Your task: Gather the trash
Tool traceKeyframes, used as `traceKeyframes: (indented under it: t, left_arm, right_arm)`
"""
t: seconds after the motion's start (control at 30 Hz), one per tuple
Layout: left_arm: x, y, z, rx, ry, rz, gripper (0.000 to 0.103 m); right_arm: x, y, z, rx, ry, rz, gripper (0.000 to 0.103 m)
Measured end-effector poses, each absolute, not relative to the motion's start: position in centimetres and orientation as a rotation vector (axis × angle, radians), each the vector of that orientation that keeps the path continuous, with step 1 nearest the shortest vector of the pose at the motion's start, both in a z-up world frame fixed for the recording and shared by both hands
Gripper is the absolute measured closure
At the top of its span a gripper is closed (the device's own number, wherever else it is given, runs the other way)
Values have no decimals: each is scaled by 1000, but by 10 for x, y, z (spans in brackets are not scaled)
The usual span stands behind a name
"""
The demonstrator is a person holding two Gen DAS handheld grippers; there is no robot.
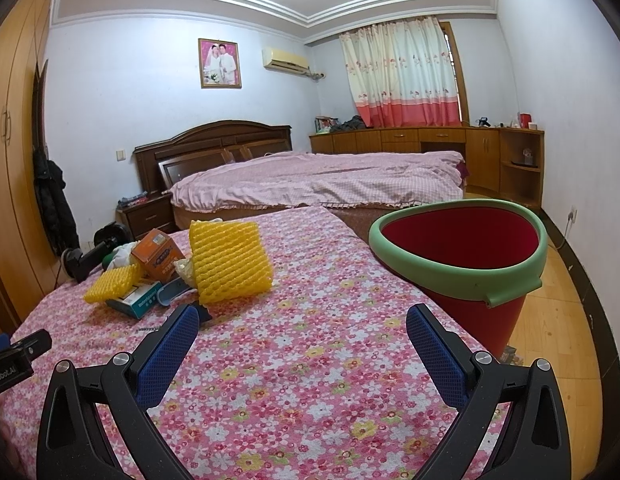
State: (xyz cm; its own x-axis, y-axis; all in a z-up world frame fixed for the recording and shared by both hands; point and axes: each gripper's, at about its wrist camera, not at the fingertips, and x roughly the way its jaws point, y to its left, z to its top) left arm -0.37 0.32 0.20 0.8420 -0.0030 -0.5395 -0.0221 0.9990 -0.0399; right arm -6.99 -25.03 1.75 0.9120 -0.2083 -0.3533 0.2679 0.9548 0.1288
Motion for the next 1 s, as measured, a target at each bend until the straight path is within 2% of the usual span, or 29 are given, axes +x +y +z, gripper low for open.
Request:
traceKeyframes:
  t: [0.27, 0.53, 1.0]
  left_arm:
    - [-3, 3, 2, -45, 577, 9, 7]
    - [15, -1, 1, -50, 675, -55, 7]
    - [84, -35, 33, -9, 718, -177, 8]
  right_arm:
    - [-69, -250, 17, 175, 353, -244, 0]
    - [-52, -246, 20, 143, 444, -213, 0]
    - [7, -257, 52, 172, 554, -42, 0]
